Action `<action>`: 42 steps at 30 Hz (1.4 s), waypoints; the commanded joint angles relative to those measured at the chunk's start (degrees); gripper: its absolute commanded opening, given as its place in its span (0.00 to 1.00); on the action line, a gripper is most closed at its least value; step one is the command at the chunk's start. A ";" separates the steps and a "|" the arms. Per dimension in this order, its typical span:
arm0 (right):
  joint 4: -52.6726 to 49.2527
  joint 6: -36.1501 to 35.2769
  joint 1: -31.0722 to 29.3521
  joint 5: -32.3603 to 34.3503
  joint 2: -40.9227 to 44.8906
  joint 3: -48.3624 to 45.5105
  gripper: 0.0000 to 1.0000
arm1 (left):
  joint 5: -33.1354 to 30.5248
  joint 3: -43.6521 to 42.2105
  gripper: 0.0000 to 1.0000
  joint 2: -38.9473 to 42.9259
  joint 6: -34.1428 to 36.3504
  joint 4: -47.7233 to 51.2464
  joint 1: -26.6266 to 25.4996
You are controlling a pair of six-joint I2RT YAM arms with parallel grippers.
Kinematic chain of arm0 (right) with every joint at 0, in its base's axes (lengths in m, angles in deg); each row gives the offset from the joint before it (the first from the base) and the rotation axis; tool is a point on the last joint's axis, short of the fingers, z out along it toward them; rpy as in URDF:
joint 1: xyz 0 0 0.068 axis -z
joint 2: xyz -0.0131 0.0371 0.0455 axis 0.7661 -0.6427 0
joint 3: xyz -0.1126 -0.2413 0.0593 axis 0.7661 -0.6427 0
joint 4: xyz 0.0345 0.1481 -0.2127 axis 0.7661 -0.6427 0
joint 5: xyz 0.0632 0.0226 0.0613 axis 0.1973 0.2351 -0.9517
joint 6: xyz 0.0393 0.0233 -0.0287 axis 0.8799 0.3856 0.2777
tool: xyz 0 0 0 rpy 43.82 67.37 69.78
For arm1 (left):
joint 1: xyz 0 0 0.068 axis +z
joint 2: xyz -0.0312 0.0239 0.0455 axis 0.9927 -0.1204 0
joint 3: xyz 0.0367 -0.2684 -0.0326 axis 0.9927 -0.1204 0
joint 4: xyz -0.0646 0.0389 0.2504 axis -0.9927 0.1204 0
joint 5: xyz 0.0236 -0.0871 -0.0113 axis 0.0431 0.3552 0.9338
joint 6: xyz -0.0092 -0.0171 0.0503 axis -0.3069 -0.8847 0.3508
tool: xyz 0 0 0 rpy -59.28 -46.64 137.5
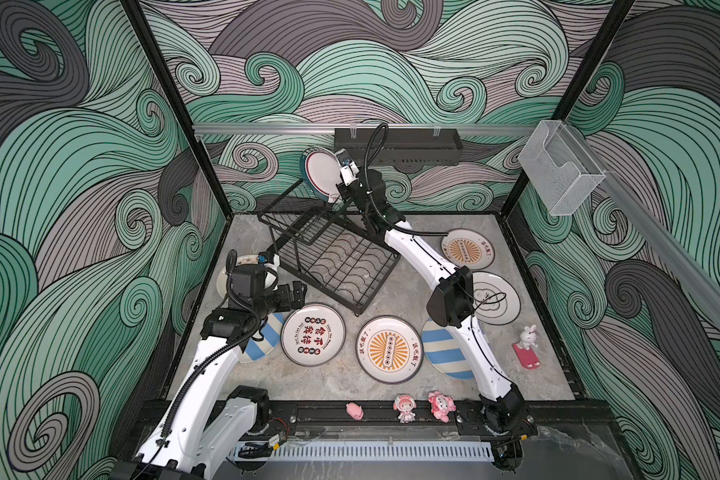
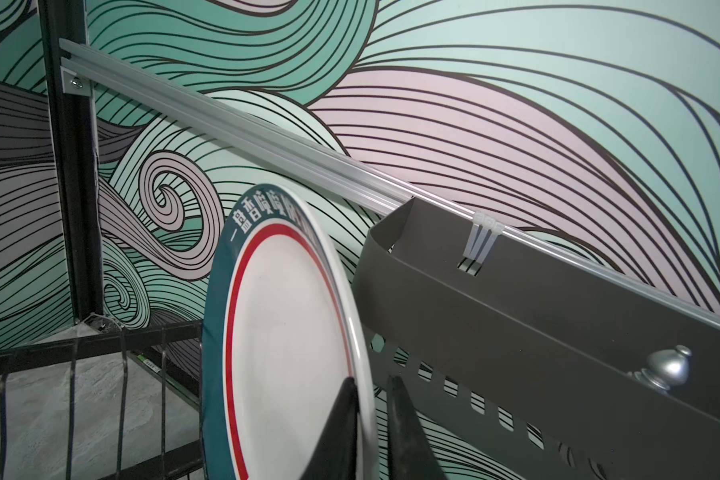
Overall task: Load the plates into the dish rack
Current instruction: 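Lower the held plate into the rack slots with the right gripper, then open the right gripper and withdraw it from the rack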
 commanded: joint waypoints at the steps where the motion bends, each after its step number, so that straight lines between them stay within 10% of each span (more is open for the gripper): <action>1: 3.20 -0.70 0.45 2.22 -0.14 0.89 0.18 | -0.53 0.52 0.99 0.39 0.72 1.28 0.38; 17: -4.36 0.01 -0.19 -0.24 4.37 1.80 0.61 | -0.75 0.63 0.99 2.42 0.88 1.03 0.41; 21: -8.54 1.86 -0.34 -1.51 7.39 1.12 0.85 | -1.72 1.33 0.98 2.61 1.07 1.27 0.62; 34: -30.39 6.28 0.13 -7.09 19.52 -2.81 0.98 | 0.03 1.62 0.99 5.25 2.16 1.02 0.76; 42: -37.59 12.25 2.20 -8.30 40.16 -28.34 0.98 | 5.09 1.88 0.99 3.73 -0.12 -0.58 0.76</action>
